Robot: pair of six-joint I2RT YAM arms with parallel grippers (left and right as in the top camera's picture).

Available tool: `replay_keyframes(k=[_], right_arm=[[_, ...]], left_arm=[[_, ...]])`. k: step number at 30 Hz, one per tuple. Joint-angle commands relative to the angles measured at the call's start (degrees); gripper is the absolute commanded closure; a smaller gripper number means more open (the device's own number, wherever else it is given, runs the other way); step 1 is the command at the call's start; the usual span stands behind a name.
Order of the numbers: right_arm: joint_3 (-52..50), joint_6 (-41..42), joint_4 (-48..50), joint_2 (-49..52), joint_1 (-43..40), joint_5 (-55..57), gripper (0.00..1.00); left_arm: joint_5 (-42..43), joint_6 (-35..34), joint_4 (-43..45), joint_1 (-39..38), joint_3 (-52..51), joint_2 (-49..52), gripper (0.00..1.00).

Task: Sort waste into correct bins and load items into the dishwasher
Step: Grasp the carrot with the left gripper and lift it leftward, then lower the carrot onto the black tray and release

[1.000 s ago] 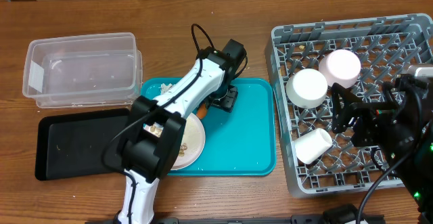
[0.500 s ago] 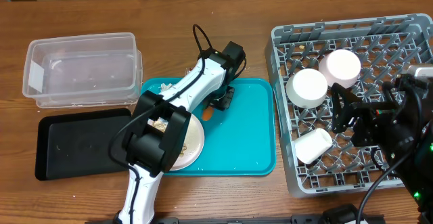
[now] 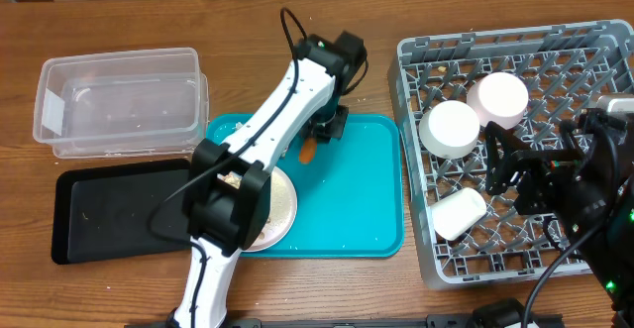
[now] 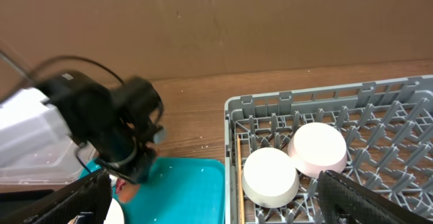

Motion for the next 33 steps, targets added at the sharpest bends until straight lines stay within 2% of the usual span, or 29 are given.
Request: replay_keyframes(k=[1,3,5,7,16,20,22,28,30,33], right_arm=[[0.3,0.2,0.3,-0.2,0.1,0.5,0.00],[0.3,0.2,0.3,-0.2,0.1,0.5,0.00],[0.3,0.2,0.3,-0.2,0.1,0.5,0.00],[0.3,0.2,0.3,-0.2,0.1,0.5,0.00],[0.3,0.2,0.3,-0.2,0.1,0.5,0.00],[0.3,0.2,0.3,-0.2,0.1,0.5,0.00],[0.3,0.2,0.3,-0.2,0.1,0.5,0.00],[0.3,0.2,0.3,-0.2,0.1,0.5,0.00],[0.3,0.2,0.3,-0.2,0.1,0.5,0.00],[0.3,0.2,0.3,-0.2,0.1,0.5,0.00]], left_arm=[[-1.4,-4.2,-3.7,0.4,4.8,-7.3,0.82],[-4.0,-8.3,-7.3,1.3,4.8,-9.9,0.82],[-9.8,-14.2,-15.0,4.0,4.7,-13.5,0.83],[-8.5,-12.2,-14.8,6.6,2.1,-16.9,0.84],[-9.4,-19.1,-14.1,24.6,-20.8,-32.3,0.85],[-9.5,-19.5,-7.2,33.6,-36.4,-38.8,0.82],[-8.9,-19.4,0.4,40.7,-47.3,-42.3,0.82],[-6.3,-17.6,16.0,52.1,-59.8,-42.6,0.81],[-5.1,-16.4,18.9,53.4,-60.6,-42.6,0.68],[-2.8,-12.7,19.4,53.3,-58.6,-42.6,0.57]])
